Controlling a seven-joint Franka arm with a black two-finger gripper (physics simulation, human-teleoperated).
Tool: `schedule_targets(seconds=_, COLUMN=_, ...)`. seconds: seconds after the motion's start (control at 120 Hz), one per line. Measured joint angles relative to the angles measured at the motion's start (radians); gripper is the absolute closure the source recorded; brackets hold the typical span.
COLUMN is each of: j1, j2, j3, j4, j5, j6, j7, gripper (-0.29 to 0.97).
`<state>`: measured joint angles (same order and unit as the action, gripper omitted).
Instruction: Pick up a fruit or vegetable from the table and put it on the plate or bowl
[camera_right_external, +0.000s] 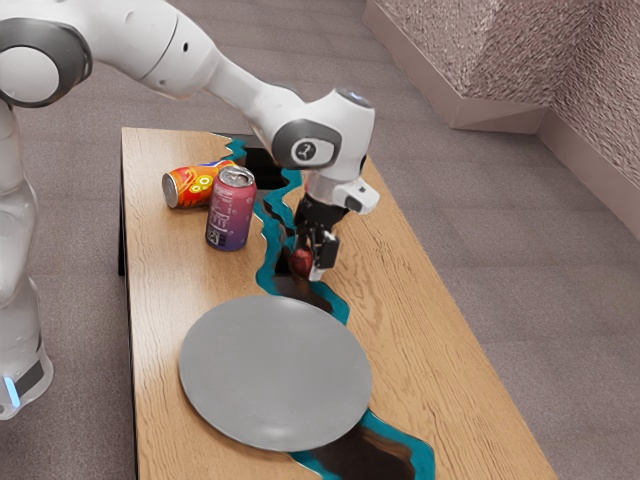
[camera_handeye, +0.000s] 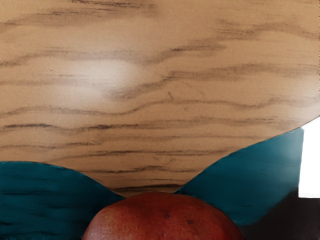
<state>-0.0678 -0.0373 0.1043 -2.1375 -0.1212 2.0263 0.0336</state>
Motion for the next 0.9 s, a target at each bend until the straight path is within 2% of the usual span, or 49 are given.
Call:
schedule_targets(seconds=0.15, j1=-0.005, j2=0.008, j3=0.001, j4=-0.005, j5=-0.008, j6=0.004, j7=0.003, gripper=0.01)
schedule_targets(seconds=0.358, j1=0.004, j2=0.012, j3=0.005, j4=-0.003, j5=-0.019, j6=0.004, j7=-0.002, gripper=0.27)
schedule_targets(seconds=0.55, j1=0.026, j2=-0.001, j3=-0.010, j4=0.037, j5=0.009, j6=-0.027, j7=-0.031, gripper=0.36)
schedule_targets(seconds=0.633, j1=0.052, j2=-0.013, j3=-0.056, j4=0.120, j5=0.052, j6=-0.081, j7=-0.053, gripper=0.33)
schedule_targets(seconds=0.775, j1=0.077, j2=-0.014, j3=-0.247, j4=0.298, j5=0.135, j6=-0.211, j7=-0.105, gripper=0.30)
schedule_targets(seconds=0.825, j1=0.048, j2=-0.013, j3=-0.315, j4=0.329, j5=0.157, j6=-0.250, j7=-0.128, gripper=0.29)
schedule_targets(seconds=0.9, j1=-0.035, j2=-0.004, j3=-0.371, j4=0.343, j5=0.177, j6=-0.294, j7=-0.160, gripper=0.32)
